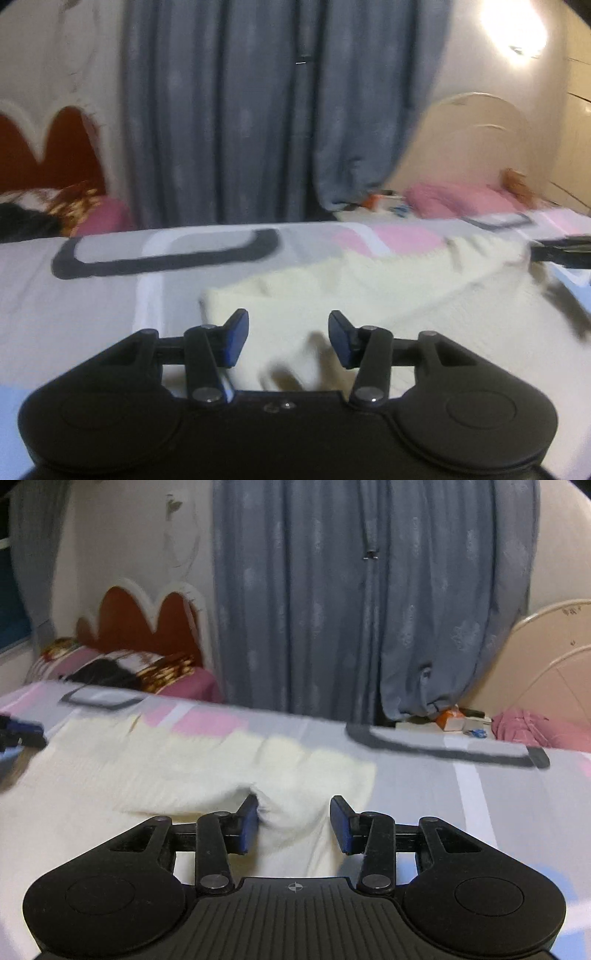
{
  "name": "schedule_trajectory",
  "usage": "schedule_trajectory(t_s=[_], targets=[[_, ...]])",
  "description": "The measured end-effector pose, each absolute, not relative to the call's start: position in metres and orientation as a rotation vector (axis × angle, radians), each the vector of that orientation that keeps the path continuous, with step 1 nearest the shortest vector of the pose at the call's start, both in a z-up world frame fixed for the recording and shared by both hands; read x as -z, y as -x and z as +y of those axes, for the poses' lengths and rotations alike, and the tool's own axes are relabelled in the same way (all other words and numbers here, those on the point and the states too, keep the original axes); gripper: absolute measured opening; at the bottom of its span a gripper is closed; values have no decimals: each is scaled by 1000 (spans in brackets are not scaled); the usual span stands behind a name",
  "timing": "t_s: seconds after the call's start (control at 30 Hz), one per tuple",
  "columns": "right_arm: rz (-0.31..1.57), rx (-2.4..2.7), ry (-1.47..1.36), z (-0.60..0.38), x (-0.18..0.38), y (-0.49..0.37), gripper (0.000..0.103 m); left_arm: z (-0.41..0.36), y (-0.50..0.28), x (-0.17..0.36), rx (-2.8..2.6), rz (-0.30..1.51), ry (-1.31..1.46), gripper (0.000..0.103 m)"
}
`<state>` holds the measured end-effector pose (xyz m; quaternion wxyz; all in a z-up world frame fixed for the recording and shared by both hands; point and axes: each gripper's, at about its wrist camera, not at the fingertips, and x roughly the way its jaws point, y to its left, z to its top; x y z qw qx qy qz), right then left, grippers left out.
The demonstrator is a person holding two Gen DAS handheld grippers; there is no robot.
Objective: Fold small clothes
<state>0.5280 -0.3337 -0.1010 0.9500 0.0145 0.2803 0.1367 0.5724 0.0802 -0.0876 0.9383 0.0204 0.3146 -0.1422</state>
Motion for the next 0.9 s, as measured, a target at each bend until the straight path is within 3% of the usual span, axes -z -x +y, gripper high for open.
schedule_trajectory(t_s=[0.1, 0.43, 0.7, 0.9], targets=[[564, -227, -98, -342, 94, -543, 42, 94, -561, 77, 301, 576, 3, 46], [560, -288, -105, -366, 90, -482, 42, 103, -495, 94, 336, 628, -163, 44], [597, -326, 60, -330, 98, -504, 42, 62, -545, 94, 324, 611, -230, 45], [564, -213, -207, -354, 95, -548, 42, 78, -580, 93, 253, 625, 5, 46]])
